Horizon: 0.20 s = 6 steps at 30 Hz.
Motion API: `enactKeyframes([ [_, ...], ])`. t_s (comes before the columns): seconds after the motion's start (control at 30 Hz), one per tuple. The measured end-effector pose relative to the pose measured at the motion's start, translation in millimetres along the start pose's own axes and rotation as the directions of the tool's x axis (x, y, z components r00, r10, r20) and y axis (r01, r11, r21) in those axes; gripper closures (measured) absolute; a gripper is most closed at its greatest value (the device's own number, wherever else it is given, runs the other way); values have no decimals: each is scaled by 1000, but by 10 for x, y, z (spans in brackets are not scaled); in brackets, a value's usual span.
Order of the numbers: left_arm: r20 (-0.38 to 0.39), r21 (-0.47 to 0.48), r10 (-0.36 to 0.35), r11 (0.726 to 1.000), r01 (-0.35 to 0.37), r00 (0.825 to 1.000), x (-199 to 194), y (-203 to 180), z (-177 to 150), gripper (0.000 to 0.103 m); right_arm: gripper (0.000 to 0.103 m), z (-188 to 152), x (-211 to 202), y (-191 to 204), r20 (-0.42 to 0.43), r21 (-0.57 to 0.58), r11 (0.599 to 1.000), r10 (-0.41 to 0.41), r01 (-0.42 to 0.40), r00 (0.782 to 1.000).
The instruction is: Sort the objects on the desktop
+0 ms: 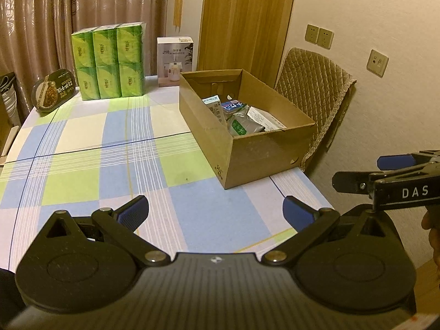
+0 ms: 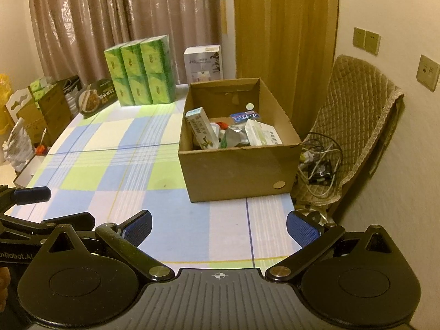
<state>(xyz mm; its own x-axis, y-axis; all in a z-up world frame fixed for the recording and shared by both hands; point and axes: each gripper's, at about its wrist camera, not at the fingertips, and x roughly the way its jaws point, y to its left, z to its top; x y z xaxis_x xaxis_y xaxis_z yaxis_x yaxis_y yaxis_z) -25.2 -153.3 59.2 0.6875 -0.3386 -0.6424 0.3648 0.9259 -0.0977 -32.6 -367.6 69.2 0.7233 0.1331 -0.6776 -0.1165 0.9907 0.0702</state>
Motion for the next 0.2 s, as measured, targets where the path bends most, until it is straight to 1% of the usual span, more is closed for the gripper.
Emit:
enactKeyframes([
  [0.2,16,-17,19,1000,-18,1000,-15,29,-16,1,2,-5,1,0,0,0,1000,-1,1,1000],
])
